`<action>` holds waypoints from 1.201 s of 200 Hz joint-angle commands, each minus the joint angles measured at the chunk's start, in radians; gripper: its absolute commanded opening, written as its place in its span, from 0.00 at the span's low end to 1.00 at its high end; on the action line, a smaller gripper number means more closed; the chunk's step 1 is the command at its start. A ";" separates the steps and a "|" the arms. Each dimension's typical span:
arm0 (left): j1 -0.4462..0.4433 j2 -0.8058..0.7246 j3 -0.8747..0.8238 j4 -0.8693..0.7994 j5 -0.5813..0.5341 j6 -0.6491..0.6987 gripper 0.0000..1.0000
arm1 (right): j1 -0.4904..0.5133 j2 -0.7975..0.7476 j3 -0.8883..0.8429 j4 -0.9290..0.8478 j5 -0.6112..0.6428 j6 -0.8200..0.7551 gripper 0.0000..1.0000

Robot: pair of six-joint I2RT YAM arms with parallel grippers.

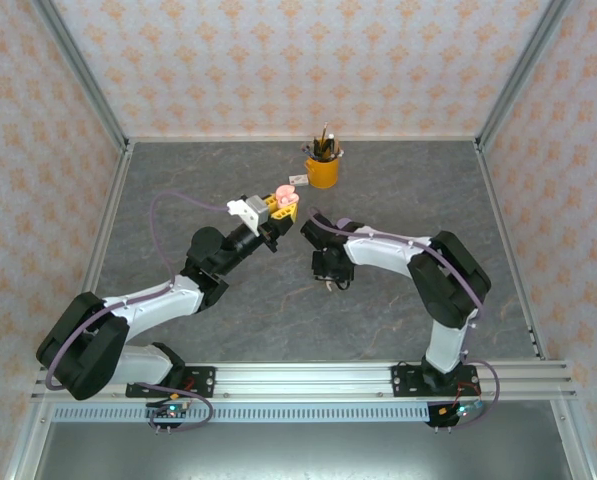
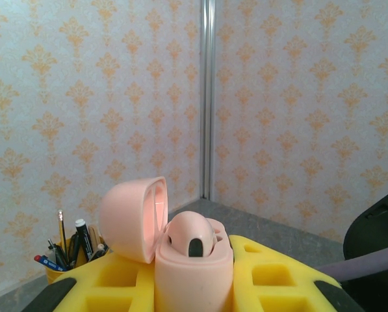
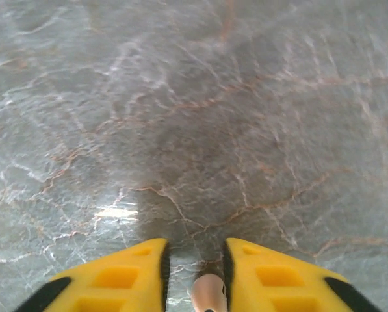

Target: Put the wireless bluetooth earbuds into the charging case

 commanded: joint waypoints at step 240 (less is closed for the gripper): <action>0.011 -0.036 -0.013 0.055 -0.023 -0.008 0.00 | 0.016 -0.022 -0.053 -0.015 0.002 -0.015 0.36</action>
